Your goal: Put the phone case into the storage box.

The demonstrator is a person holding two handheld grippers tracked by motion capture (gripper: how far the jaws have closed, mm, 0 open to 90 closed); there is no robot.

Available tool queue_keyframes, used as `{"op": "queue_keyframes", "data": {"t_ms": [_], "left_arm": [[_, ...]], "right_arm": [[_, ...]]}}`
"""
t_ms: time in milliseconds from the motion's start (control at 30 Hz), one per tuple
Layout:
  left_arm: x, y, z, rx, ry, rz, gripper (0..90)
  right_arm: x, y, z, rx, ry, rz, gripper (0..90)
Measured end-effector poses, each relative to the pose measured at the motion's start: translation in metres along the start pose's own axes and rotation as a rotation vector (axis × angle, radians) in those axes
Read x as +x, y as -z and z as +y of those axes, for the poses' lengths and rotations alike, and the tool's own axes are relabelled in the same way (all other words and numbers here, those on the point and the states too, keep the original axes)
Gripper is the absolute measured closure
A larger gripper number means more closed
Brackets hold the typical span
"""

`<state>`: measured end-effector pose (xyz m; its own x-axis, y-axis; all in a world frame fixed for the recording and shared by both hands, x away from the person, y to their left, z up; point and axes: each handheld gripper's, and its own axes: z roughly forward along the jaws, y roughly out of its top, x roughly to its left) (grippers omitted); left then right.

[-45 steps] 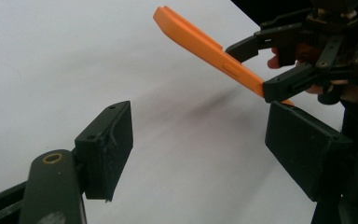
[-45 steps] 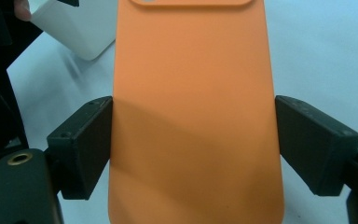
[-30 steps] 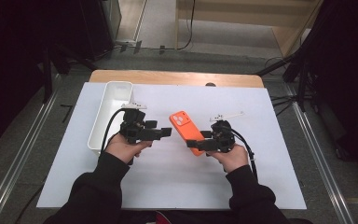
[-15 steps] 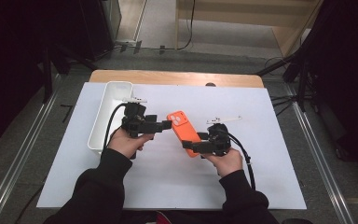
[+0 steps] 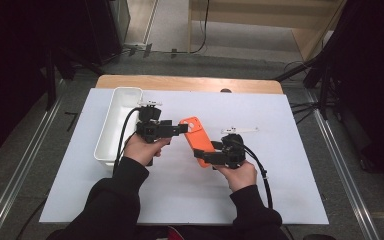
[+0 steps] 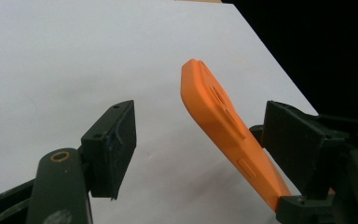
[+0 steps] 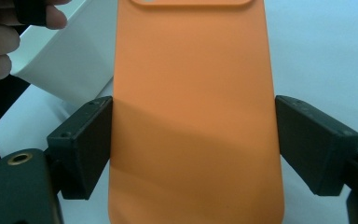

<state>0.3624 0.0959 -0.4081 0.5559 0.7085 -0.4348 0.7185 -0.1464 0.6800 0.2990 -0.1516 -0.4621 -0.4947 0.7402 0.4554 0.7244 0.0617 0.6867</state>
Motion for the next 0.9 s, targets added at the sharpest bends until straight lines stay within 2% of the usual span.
{"op": "queue_keyframes", "data": {"t_ms": [233,400,567,633,767,900], "left_arm": [[0.004,-0.006,0.001,0.011,0.053,0.012,26.5],[0.005,-0.010,0.000,-0.010,0.098,0.010,29.7],[0.003,-0.010,0.001,-0.033,0.113,0.023,32.2],[0.003,-0.010,0.001,-0.039,0.139,0.021,32.2],[0.000,-0.010,0.001,-0.059,0.143,0.042,37.0],[0.000,-0.011,0.002,-0.058,0.155,0.029,40.4]], "right_arm": [[0.001,-0.005,-0.004,-0.015,-0.014,0.000,14.8],[0.002,-0.008,-0.007,-0.023,-0.019,0.001,14.9],[0.003,-0.010,-0.007,-0.033,-0.023,-0.002,14.9],[0.004,-0.011,-0.008,-0.039,-0.026,0.000,14.9],[0.005,-0.012,-0.008,-0.046,-0.026,-0.003,14.8],[0.006,-0.013,-0.009,-0.056,-0.040,0.003,14.8]]}}
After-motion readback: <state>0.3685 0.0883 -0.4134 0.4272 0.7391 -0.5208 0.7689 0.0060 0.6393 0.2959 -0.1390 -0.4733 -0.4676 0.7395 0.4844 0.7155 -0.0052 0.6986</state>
